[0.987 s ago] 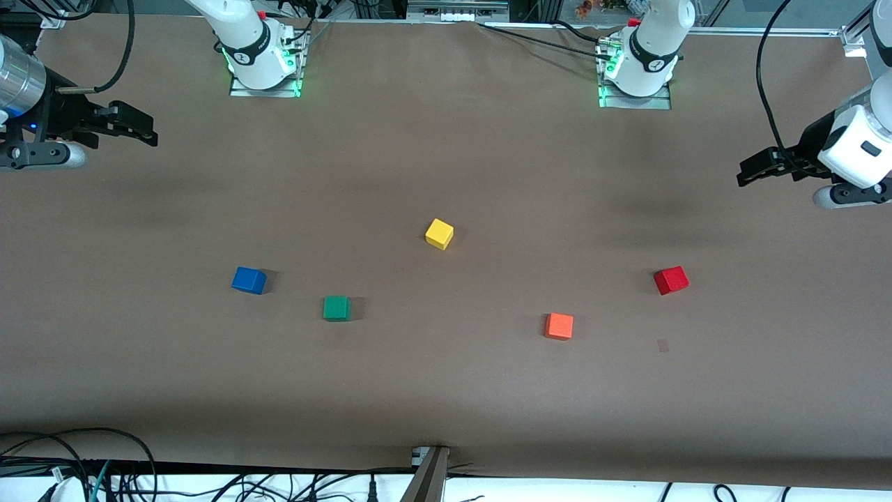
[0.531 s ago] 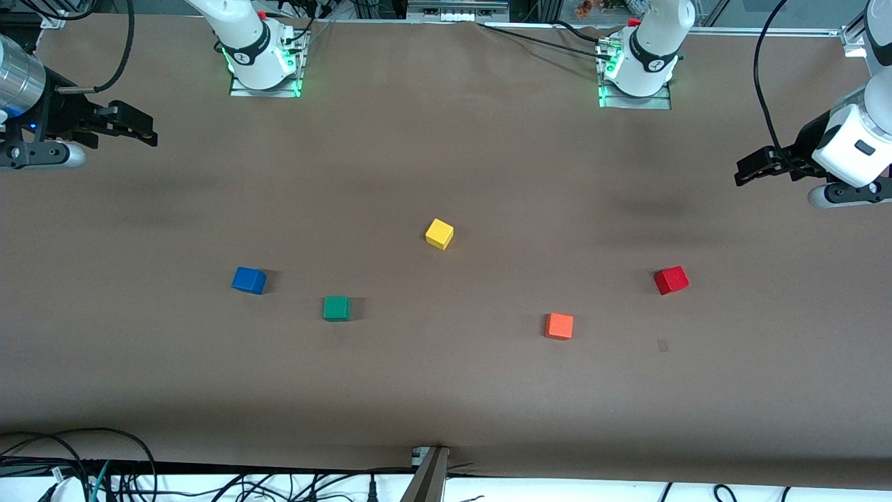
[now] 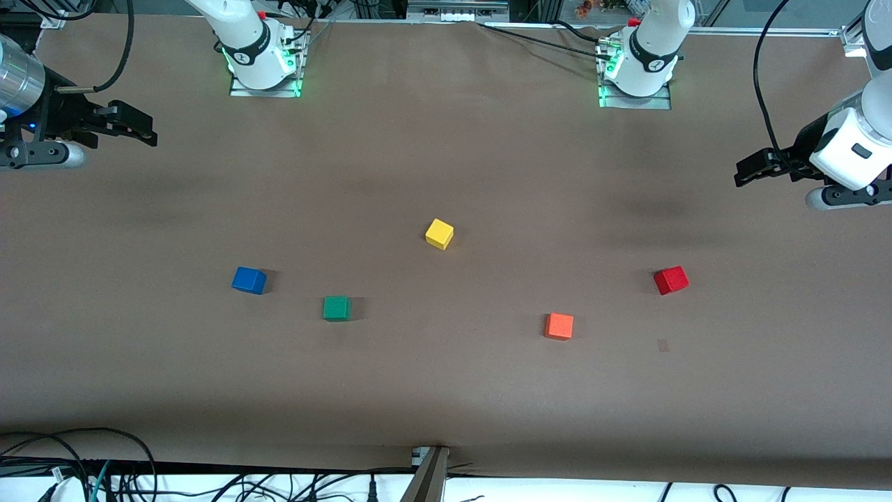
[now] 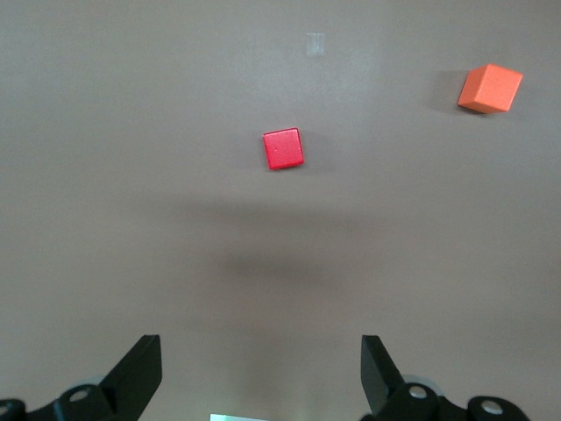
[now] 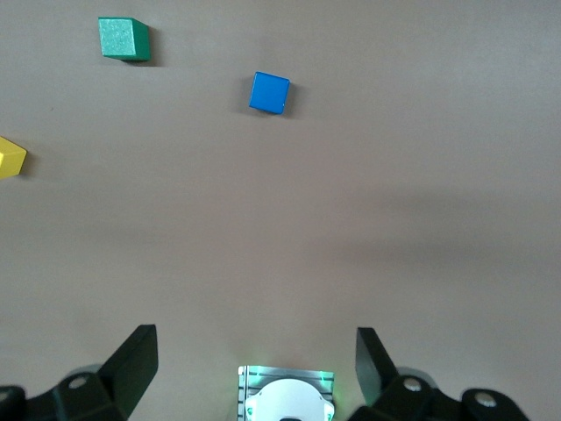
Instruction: Pass red block to right arm, stack on blue
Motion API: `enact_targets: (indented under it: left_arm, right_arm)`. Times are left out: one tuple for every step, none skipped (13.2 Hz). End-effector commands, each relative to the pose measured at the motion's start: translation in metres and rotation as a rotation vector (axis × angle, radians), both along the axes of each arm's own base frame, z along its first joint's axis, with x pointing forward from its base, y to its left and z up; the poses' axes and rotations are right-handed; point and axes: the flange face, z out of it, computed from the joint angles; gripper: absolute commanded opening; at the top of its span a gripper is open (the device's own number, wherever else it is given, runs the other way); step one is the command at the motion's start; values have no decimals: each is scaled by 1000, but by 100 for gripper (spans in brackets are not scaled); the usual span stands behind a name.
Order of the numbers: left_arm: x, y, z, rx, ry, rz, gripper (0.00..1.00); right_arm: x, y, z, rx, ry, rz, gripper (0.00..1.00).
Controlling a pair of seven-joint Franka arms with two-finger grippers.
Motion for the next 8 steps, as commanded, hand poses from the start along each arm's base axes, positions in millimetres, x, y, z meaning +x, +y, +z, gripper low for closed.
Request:
enact_targets:
  left_arm:
    - [-1,-1,1,23,4,-12,100]
    - [-1,0,1,35,3,-13,100]
    - [-1,0,2,46,-1,-16,100]
    - [0,-1,2,50,-1,-18,100]
    - [2,0,7,51,-14,-20,100]
    - [6,1,9,45,-14,-22,100]
    - [7,5,18,44,-18,-20,100]
    - [7,5,22,43,-23,-20,100]
  right_arm:
    - [-1,0,5,-9,6,13,100]
    - [-1,0,5,-8,6,13,100]
    - [-1,0,6,-8,5,13,100]
    - [-1,0,6,-8,5,13,100]
    - [-1,0,6,-8,5,13,100]
    - [-1,0,6,-8,5,11,100]
    - [-1,0,6,-8,5,13,100]
    - [-1,0,6,-8,5,13,100]
